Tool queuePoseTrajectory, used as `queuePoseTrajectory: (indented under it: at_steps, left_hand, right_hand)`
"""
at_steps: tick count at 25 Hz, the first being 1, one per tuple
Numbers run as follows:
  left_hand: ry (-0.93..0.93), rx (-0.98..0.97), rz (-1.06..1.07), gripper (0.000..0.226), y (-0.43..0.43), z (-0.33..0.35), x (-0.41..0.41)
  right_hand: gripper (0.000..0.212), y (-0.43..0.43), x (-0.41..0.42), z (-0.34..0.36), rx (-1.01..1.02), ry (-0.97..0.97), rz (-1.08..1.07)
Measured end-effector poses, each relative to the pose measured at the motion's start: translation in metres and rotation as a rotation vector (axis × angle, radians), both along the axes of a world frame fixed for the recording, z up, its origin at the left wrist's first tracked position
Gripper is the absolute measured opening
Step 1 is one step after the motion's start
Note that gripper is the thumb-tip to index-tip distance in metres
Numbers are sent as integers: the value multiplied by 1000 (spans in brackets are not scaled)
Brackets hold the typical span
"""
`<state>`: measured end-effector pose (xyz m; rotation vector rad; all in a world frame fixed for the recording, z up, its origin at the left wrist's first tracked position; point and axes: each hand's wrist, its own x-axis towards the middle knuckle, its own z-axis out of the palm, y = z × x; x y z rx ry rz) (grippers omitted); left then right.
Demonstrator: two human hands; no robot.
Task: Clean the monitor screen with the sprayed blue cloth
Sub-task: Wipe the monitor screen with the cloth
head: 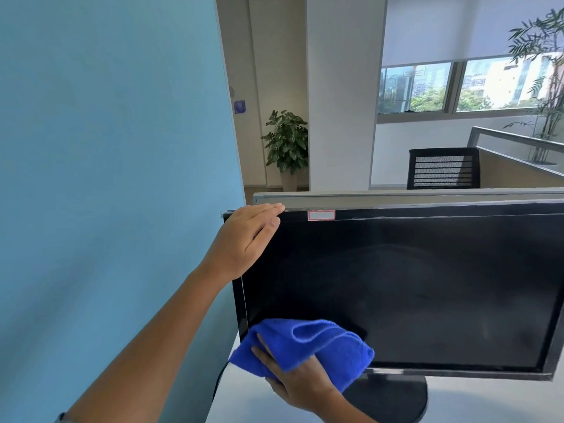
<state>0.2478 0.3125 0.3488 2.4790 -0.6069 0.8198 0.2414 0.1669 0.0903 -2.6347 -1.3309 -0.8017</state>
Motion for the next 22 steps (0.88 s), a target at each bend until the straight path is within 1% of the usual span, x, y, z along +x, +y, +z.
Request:
queuePoseTrajectory:
  at_steps: [2, 6, 8, 11, 13, 17, 20, 22]
  left_hand:
    - [-25, 2, 11, 42, 0, -3, 0]
    - [-126, 77, 54, 40, -7, -12, 0]
    - [-161, 103, 66, 41, -9, -13, 1]
    - [-185, 99, 68, 42, -10, -14, 3]
    - [-185, 94, 70, 40, -10, -15, 4]
    - [-168, 82, 93, 37, -11, -15, 6]
    - [-160, 73, 103, 37, -12, -15, 6]
    - [-161, 69, 104, 36, -11, -14, 6]
  right_hand:
    - [66, -3, -2, -7, -30, 7, -10]
    - [62, -2, 4, 15, 78, 12, -65]
    - [58, -1, 12, 39, 190, -33, -103]
    - [56, -10, 27, 80, 431, -142, -193]
    - [58, -29, 36, 101, 528, -218, -308]
    - [62, -86, 50, 118, 583, -338, -579]
    - [65, -134, 57, 120, 676, -353, -727]
    - [69, -166, 59, 117, 753, -315, -832]
